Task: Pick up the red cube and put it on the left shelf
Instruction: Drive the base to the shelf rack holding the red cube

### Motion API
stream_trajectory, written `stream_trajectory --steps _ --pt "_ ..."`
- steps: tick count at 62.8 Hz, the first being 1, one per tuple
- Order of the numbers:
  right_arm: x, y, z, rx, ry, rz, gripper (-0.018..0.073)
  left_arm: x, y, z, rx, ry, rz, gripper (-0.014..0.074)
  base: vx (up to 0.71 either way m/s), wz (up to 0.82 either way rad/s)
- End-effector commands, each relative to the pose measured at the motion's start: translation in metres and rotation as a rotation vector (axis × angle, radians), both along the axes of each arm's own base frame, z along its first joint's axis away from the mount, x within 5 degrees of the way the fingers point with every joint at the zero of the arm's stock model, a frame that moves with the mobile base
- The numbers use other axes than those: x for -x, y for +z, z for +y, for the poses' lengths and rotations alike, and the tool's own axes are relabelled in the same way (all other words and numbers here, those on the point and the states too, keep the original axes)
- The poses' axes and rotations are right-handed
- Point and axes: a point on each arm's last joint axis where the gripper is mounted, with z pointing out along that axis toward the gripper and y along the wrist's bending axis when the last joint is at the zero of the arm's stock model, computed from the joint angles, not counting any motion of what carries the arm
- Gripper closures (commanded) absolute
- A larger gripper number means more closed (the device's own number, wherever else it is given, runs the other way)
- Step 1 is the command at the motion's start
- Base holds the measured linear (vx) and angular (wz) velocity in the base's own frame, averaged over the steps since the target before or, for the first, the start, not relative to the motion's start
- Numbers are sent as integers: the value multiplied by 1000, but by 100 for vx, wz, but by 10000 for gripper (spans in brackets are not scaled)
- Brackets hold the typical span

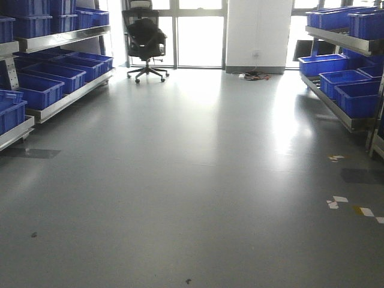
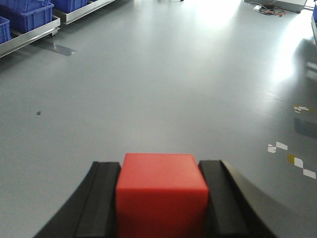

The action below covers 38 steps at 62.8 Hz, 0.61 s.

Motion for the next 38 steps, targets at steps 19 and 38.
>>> stream_trajectory --steps 19,38 --pt "-1 14 1 9 12 -93 449 0 1 1 15 10 -78 495 47 1" --pt "-1 13 1 11 10 -89 449 0 1 1 15 10 -78 495 56 -1"
